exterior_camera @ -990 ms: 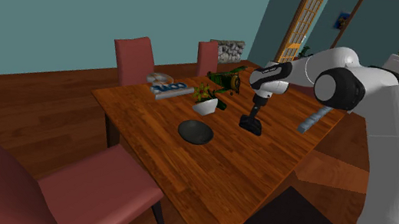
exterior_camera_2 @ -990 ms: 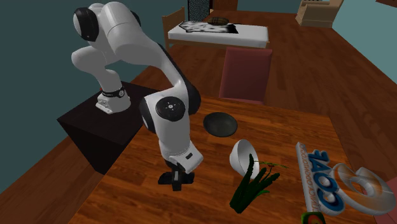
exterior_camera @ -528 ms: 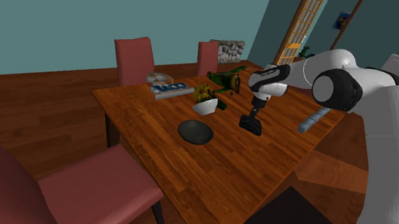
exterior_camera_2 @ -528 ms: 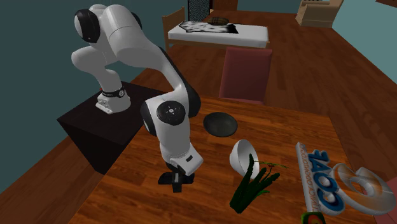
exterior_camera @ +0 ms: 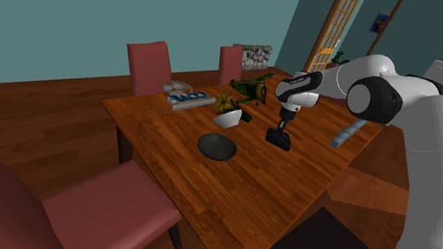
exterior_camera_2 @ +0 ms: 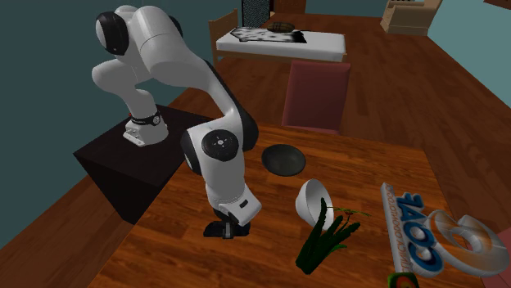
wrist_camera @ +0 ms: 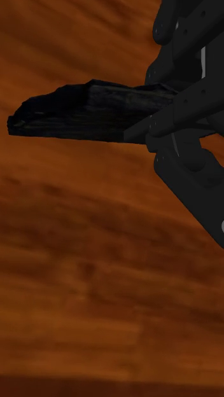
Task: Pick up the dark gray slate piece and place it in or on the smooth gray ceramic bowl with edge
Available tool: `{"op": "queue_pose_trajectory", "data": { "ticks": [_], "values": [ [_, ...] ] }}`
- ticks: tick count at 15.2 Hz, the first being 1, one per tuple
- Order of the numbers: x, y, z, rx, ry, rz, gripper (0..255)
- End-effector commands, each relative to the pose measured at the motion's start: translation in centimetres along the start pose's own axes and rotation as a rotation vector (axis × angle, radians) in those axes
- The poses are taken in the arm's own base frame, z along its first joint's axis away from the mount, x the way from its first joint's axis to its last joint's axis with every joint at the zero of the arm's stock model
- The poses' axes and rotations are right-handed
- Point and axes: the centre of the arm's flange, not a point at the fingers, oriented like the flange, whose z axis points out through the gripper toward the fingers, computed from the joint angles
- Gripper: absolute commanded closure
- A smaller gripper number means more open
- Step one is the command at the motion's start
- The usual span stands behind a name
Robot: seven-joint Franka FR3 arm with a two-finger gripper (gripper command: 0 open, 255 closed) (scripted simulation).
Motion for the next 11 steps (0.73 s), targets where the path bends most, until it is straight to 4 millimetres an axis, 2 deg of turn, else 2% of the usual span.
{"op": "queue_pose_trajectory", "data": {
  "ticks": [1,4,11],
  "values": [
    [0.0,0.0,0.0,0.000,0.000,0.000,255],
    [0.0,0.0,0.0,0.000,0.000,0.000,255],
    [-0.1,-0.2,-3.7,0.000,0.000,0.000,255]
  ]
}}
